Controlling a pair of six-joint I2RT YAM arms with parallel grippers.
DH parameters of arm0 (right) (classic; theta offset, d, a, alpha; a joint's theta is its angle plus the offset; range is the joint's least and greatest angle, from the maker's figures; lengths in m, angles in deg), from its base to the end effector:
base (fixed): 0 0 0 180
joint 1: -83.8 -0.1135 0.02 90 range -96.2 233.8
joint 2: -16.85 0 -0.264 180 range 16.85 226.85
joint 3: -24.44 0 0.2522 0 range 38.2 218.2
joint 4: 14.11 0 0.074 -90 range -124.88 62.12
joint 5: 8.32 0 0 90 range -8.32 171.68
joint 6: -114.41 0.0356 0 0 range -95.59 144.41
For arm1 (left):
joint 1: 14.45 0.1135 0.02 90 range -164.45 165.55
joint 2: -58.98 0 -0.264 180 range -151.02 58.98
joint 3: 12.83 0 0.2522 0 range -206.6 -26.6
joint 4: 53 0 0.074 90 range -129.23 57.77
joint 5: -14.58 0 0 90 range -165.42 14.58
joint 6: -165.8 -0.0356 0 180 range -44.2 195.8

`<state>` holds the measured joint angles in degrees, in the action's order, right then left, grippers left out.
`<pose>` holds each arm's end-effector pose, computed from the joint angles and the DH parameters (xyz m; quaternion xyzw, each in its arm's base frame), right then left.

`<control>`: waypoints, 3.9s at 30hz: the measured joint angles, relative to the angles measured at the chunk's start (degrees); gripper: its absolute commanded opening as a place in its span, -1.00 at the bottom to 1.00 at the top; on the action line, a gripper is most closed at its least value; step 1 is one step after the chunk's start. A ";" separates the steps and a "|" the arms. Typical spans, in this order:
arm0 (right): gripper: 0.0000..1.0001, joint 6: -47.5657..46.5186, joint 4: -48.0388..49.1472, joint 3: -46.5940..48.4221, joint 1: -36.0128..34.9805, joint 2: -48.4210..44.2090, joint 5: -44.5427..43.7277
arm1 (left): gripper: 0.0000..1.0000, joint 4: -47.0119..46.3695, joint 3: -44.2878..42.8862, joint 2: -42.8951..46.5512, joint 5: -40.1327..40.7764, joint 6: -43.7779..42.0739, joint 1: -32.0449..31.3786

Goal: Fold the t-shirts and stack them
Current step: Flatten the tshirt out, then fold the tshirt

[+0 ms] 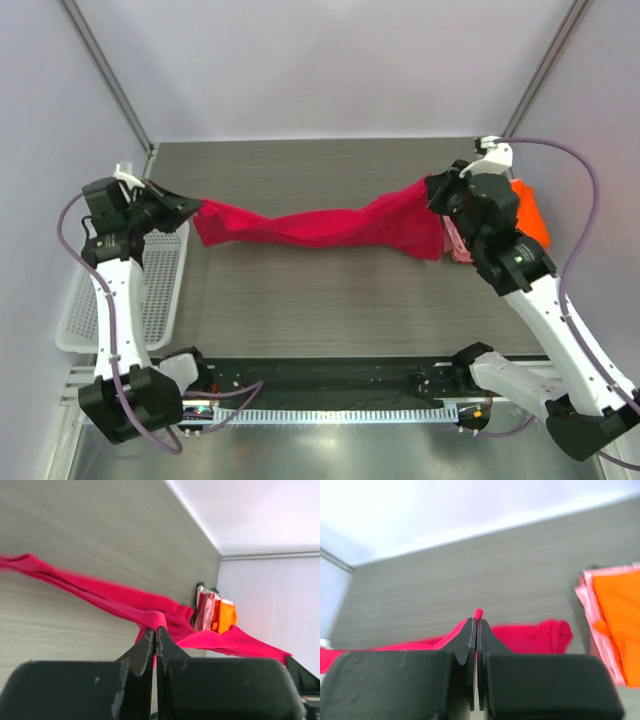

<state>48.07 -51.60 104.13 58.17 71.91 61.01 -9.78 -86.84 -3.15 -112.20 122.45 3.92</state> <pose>0.1882 0.0763 0.4111 0.0986 0.7710 0.1283 0.6160 0.2259 0.0526 0.3455 -0.3143 0.7807 -0.3803 0.3835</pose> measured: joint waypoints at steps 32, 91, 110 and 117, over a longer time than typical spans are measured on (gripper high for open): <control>-0.98 -4.52 -4.46 21.09 0.24 -10.67 7.30 | -1.00 8.61 -10.97 13.55 5.90 8.13 0.02; -0.98 8.41 -7.61 -32.00 13.03 -12.94 30.25 | -1.00 -2.86 31.58 7.32 18.71 6.80 -4.00; -0.98 4.61 -5.44 -21.44 13.03 -7.13 26.45 | -1.00 7.98 30.64 13.55 19.71 8.63 -4.07; -0.98 3.78 -4.94 -20.90 13.03 -4.35 26.34 | -0.99 16.06 23.65 17.29 23.91 8.76 -5.18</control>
<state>51.85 -56.54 83.24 71.20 67.56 87.35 6.28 -63.19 14.14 -88.28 131.22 -1.26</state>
